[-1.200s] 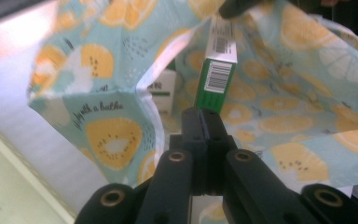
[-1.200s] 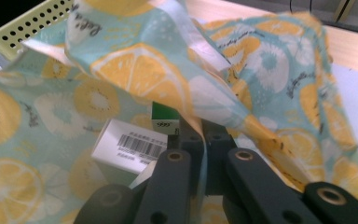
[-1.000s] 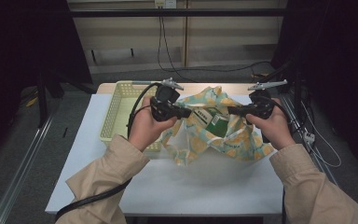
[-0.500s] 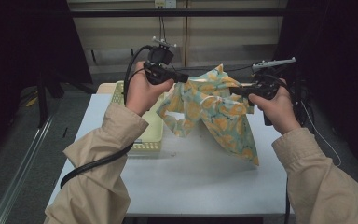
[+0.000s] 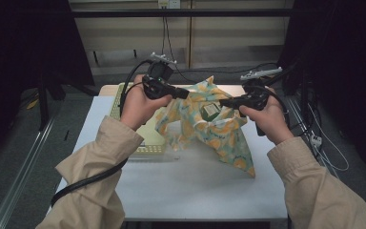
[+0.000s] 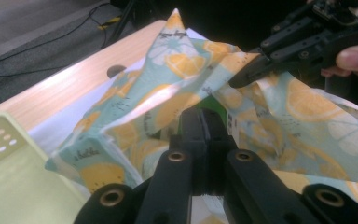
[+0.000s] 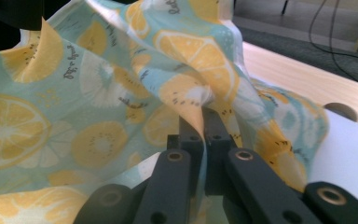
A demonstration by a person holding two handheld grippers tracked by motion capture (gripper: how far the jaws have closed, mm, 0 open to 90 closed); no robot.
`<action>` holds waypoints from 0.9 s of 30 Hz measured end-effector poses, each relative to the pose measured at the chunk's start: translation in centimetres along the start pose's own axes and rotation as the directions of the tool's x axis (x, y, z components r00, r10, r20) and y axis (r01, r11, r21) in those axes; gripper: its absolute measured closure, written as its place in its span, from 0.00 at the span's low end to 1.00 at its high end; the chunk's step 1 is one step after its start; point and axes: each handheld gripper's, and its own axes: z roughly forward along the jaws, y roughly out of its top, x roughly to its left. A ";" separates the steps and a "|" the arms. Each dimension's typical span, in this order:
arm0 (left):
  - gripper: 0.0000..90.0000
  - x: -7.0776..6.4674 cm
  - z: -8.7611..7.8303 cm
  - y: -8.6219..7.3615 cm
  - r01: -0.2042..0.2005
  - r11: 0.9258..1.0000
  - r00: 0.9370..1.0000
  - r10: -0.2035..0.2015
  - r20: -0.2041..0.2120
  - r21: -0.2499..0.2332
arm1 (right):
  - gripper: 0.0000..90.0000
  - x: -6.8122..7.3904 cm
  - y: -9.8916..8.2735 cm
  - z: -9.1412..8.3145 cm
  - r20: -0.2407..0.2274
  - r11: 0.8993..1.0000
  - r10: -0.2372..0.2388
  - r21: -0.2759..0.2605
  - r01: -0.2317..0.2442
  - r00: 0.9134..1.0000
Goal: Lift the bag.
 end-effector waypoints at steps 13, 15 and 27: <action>0.86 -0.8 -1.1 -4.2 0.014 1.000 0.998 -0.014 0.063 0.001 | 0.88 3.1 -2.6 1.6 -0.121 0.999 -0.032 0.021 0.035 0.992; 0.72 -0.6 -1.1 -4.8 0.032 0.999 0.998 -0.031 0.062 -0.010 | 0.81 3.5 -3.0 1.6 -0.133 0.997 -0.059 0.034 0.064 0.989; 0.27 -0.2 -2.5 -5.8 -0.003 1.000 1.000 0.003 0.000 -0.018 | 0.34 4.0 -3.1 -2.0 -0.143 0.998 -0.065 0.007 0.067 0.988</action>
